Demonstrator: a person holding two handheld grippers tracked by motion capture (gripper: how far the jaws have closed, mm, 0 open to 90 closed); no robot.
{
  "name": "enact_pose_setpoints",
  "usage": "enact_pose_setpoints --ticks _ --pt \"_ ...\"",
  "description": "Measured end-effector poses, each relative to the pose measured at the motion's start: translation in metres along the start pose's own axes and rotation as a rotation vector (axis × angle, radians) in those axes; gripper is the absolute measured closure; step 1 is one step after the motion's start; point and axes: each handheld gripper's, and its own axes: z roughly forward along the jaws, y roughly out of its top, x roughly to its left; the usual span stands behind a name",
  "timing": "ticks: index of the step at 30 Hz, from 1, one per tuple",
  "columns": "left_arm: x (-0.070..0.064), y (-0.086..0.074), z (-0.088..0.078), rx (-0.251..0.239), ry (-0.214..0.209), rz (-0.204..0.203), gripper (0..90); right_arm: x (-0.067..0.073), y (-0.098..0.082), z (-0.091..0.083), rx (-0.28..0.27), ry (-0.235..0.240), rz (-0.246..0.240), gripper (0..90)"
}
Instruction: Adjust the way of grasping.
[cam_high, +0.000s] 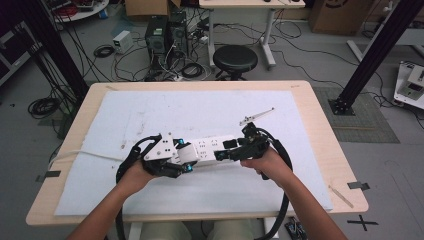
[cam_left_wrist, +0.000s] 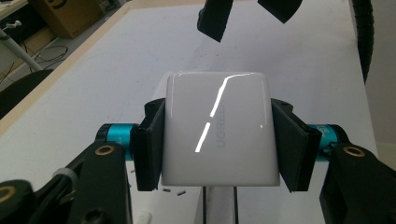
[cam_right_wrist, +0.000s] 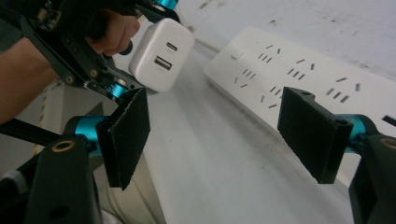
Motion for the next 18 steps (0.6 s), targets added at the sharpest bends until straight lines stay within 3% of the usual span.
enact_pose_setpoints --ticks 12,18 --pt "-0.006 0.006 0.016 0.004 -0.009 0.049 42.5 -0.002 0.008 0.013 0.013 0.066 0.095 25.8" --pt "-0.008 0.008 0.020 0.007 -0.016 0.063 42.5 -0.002 0.010 0.017 0.020 0.094 0.121 25.7"
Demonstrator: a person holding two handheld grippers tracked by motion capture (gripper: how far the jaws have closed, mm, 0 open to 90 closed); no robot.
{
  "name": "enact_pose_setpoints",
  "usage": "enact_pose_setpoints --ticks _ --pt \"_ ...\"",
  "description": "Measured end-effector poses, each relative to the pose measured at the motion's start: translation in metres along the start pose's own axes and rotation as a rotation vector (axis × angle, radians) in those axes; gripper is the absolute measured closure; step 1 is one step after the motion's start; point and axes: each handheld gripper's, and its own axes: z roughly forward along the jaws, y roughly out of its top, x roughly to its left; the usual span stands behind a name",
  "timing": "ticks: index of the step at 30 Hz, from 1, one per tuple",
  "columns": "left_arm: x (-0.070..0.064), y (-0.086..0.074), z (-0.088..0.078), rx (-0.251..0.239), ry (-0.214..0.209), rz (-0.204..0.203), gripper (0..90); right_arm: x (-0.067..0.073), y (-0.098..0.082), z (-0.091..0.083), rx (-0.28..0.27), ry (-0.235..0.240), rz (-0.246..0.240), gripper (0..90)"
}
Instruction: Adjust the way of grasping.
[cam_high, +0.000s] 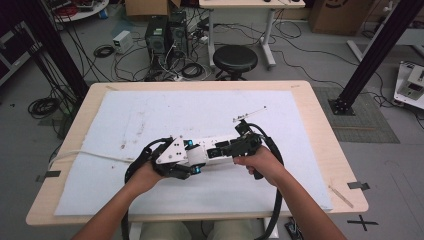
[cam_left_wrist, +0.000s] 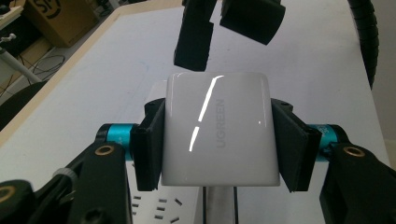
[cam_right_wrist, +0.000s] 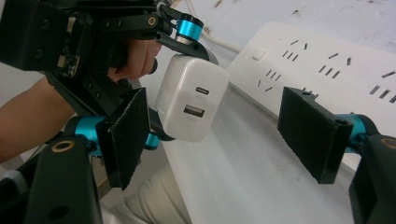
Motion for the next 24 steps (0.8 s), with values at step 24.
enact_pose_setpoints --ticks 24 --pt "-0.003 0.006 0.009 -0.009 -0.015 0.026 42.5 -0.014 0.002 0.029 0.050 0.146 0.168 43.4"
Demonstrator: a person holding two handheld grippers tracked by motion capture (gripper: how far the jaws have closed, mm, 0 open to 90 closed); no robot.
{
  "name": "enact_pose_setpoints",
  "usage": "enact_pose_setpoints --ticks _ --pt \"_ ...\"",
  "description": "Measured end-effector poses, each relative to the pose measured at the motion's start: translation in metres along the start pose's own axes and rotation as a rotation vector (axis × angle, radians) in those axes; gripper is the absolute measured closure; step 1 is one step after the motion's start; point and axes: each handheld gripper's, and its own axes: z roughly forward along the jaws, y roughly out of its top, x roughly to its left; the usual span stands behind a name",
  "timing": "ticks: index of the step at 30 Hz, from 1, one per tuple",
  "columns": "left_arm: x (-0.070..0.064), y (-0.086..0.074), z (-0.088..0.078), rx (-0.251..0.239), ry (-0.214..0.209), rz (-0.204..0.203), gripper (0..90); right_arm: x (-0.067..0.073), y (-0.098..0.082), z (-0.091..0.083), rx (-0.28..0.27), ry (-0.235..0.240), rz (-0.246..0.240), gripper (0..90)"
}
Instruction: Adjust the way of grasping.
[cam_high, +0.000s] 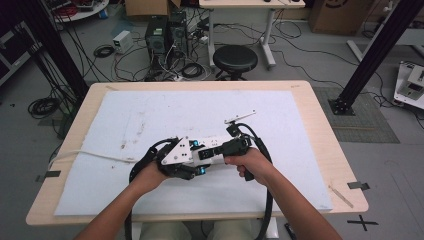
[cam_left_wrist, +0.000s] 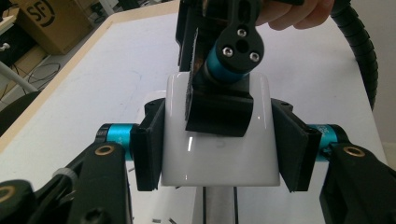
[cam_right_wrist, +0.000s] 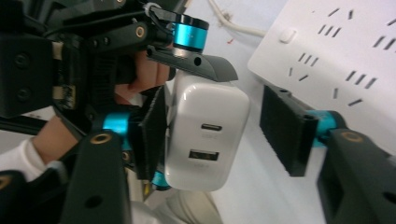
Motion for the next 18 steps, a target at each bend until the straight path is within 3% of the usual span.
enact_pose_setpoints --ticks 4,8,10,11,14,18 --pt "0.001 -0.001 0.001 0.001 -0.002 -0.001 42.5 0.000 0.000 0.000 0.006 0.027 0.001 55.7" --pt "0.000 -0.003 0.003 0.010 0.002 0.003 40.7 0.003 -0.001 0.001 0.003 0.011 -0.029 60.6" --pt "0.000 -0.004 0.004 0.033 0.010 -0.041 26.1 0.004 -0.001 0.001 0.009 -0.009 -0.050 62.0" --pt "0.001 -0.005 0.004 0.034 0.007 -0.055 23.0 0.004 -0.001 0.000 0.004 -0.018 -0.048 62.4" --pt "0.002 -0.010 -0.003 0.029 0.010 -0.081 22.5 0.001 -0.002 -0.007 -0.041 -0.029 -0.055 62.9" --pt "0.004 -0.022 -0.013 0.039 0.045 -0.110 22.2 -0.001 -0.005 -0.019 -0.082 -0.052 -0.058 63.2"
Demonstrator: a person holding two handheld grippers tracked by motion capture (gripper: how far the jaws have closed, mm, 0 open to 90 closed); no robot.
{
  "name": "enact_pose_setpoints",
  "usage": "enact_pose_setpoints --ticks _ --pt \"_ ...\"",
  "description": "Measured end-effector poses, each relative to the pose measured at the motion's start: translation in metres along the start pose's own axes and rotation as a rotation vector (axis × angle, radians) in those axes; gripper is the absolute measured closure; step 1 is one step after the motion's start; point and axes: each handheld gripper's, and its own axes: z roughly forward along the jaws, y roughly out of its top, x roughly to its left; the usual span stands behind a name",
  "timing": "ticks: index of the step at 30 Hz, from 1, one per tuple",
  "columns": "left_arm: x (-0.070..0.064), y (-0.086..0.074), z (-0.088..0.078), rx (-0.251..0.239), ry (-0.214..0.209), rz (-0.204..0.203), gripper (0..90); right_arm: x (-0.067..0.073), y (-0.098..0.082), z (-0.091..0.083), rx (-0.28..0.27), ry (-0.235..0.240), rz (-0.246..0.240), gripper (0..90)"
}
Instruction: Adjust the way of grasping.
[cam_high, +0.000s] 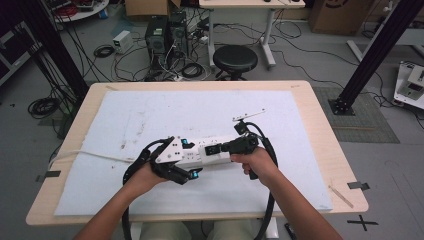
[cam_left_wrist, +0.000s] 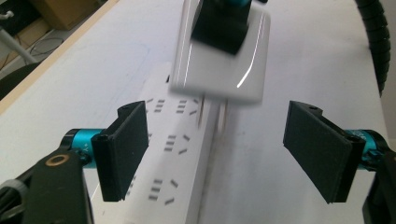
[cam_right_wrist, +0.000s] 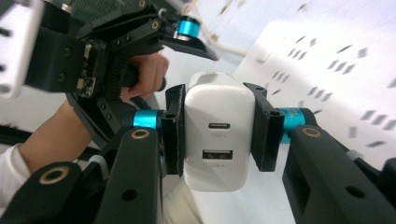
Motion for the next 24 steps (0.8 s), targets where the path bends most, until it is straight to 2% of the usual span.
enact_pose_setpoints --ticks 2,5,6,8,9,10,11,14,17,20,24 --pt "0.003 -0.007 -0.006 -0.006 0.029 -0.037 22.3 -0.001 -0.001 -0.006 -0.023 -0.021 -0.011 63.2" --pt "0.008 -0.014 -0.013 -0.026 0.068 -0.084 22.3 -0.001 -0.004 -0.013 -0.044 -0.069 -0.052 63.3" --pt "0.010 -0.016 -0.016 -0.046 0.087 -0.116 22.3 -0.001 -0.005 -0.015 -0.051 -0.082 -0.061 63.3" --pt "0.014 -0.020 -0.021 -0.067 0.109 -0.151 22.3 0.000 -0.006 -0.019 -0.067 -0.108 -0.085 63.3" --pt "0.014 -0.020 -0.021 -0.067 0.109 -0.151 22.2 0.000 -0.006 -0.019 -0.067 -0.108 -0.085 63.3" --pt "0.017 -0.023 -0.026 -0.085 0.138 -0.179 22.2 0.000 -0.007 -0.021 -0.072 -0.121 -0.098 63.3" --pt "0.019 -0.025 -0.028 -0.087 0.153 -0.192 22.3 0.001 -0.009 -0.024 -0.084 -0.146 -0.133 63.4" --pt "0.024 -0.033 -0.036 -0.117 0.197 -0.246 22.2 0.002 -0.013 -0.032 -0.092 -0.198 -0.179 63.4" --pt "0.028 -0.040 -0.043 -0.146 0.245 -0.299 22.3 0.001 -0.017 -0.039 -0.098 -0.245 -0.204 63.4" --pt "0.033 -0.048 -0.049 -0.161 0.278 -0.341 22.3 -0.002 -0.021 -0.047 -0.100 -0.294 -0.234 63.4" --pt "0.038 -0.056 -0.057 -0.172 0.307 -0.373 22.2 -0.002 -0.026 -0.058 -0.098 -0.363 -0.271 63.4"
